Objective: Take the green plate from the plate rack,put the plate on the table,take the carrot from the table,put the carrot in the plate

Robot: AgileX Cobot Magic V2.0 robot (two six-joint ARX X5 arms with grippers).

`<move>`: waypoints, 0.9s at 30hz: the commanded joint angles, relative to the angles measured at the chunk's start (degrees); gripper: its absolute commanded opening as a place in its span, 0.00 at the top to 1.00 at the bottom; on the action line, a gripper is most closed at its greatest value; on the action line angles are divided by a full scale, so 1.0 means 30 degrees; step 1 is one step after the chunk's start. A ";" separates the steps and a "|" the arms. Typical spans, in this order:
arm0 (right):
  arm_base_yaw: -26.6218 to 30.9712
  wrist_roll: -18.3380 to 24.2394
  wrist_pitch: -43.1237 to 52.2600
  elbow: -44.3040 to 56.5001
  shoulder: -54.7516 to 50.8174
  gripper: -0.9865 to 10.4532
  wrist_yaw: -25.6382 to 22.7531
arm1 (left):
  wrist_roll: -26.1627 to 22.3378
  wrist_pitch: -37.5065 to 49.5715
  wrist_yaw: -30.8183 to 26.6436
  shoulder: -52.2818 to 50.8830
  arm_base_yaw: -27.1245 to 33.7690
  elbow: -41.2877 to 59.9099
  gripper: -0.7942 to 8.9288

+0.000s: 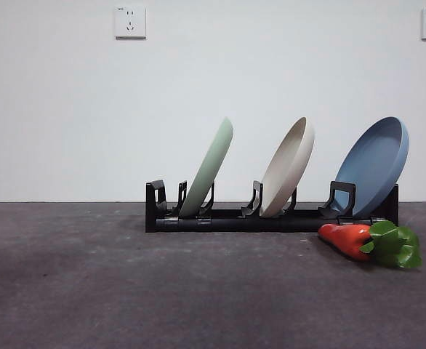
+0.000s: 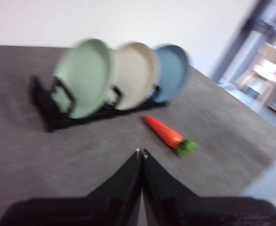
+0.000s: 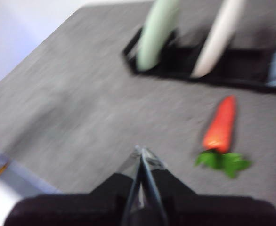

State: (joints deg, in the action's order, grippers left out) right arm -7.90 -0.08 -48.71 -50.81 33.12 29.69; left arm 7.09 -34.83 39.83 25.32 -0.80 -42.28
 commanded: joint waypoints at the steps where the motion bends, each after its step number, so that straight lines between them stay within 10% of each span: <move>1: -0.0051 0.1909 -0.1319 -0.1020 0.0750 0.92 0.1727 | -0.1712 -0.1151 0.1333 0.0525 0.0044 -0.0976 0.93; 12: -0.0044 0.2331 -0.1967 -0.1508 0.1297 0.88 0.2463 | -0.2550 -0.2776 0.1268 0.0838 0.0051 -0.2229 0.87; 17: -0.0044 0.2098 -0.1967 -0.1508 0.1297 0.42 0.2397 | -0.2353 -0.2841 0.1260 0.0845 0.0051 -0.2229 0.35; 27: -0.0044 0.1843 -0.1967 -0.1508 0.1341 0.36 0.2404 | -0.2208 -0.1843 0.1282 0.1647 0.0022 -0.2346 0.35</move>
State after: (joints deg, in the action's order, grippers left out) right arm -7.92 5.80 -54.70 -55.09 37.17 36.95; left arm 0.49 -41.32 43.68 29.67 -0.80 -48.86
